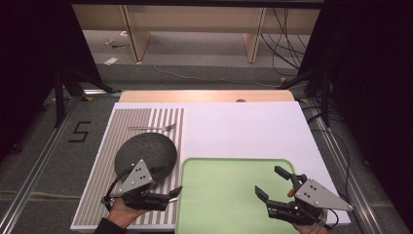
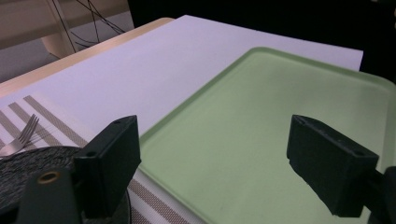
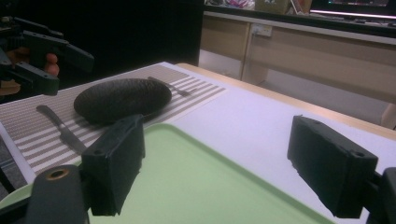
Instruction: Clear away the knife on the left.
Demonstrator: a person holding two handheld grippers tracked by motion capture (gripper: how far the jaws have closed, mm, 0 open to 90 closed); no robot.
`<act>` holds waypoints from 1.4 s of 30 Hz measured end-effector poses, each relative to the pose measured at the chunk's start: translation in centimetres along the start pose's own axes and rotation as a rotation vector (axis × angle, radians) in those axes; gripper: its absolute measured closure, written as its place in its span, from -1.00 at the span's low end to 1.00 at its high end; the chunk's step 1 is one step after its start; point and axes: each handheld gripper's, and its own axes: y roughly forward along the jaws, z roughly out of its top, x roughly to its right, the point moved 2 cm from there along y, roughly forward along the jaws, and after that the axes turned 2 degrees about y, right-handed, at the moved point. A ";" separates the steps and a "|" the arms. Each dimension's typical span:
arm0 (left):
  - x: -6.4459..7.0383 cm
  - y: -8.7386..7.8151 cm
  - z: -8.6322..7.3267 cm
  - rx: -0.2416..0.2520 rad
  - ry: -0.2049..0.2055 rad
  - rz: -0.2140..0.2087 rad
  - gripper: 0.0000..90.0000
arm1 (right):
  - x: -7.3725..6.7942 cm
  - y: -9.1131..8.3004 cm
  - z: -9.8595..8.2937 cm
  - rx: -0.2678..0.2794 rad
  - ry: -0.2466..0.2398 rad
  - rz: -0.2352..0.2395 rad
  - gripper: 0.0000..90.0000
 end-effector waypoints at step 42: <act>-4.0 -2.4 -2.9 -0.640 0.127 -0.008 -0.52 | -0.1 0.3 0.0 -0.011 -0.003 0.005 -0.56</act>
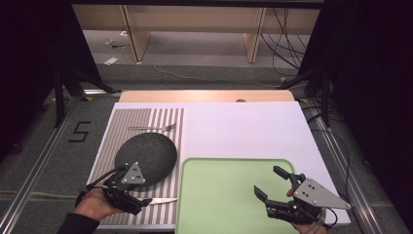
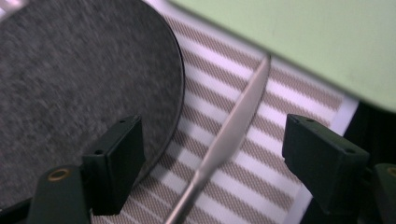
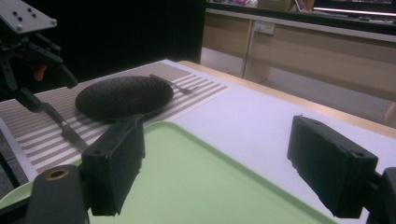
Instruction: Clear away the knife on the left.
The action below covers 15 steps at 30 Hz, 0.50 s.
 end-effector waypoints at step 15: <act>-0.8 1.0 -2.1 -0.179 0.001 -0.040 -0.38 | 0.0 0.1 0.0 -0.002 -0.003 0.002 -0.56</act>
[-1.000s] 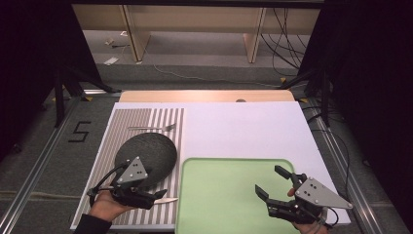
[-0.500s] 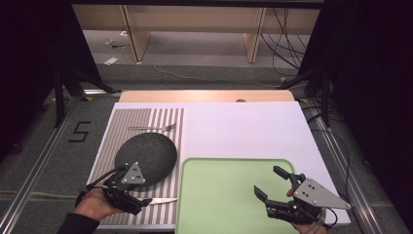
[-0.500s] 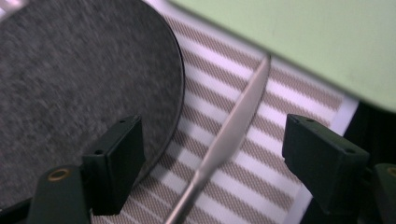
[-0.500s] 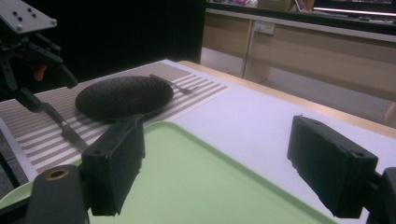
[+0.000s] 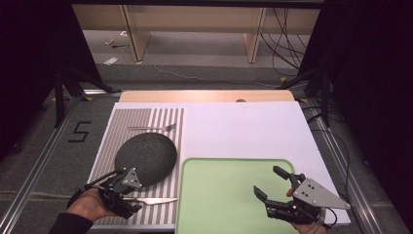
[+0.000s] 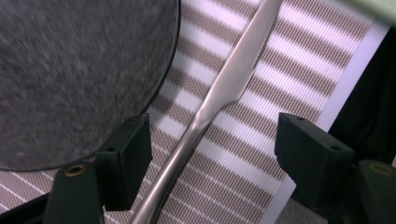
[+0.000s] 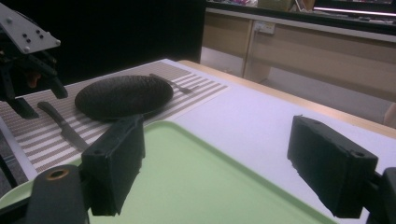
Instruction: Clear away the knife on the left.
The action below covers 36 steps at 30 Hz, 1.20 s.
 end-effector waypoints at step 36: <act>-2.5 3.1 -0.1 -0.256 -0.133 -0.036 0.74 | -0.1 0.2 -0.1 -0.015 -0.015 -0.006 -0.55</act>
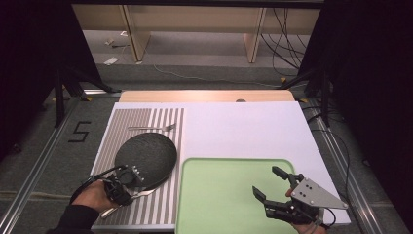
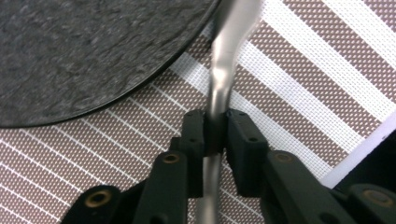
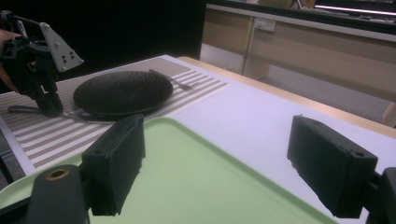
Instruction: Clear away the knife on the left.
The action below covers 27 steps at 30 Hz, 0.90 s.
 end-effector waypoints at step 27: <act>1.8 -3.8 0.9 0.274 -0.008 -0.225 0.77 | 0.0 0.0 0.0 -0.006 -0.005 -0.002 -0.55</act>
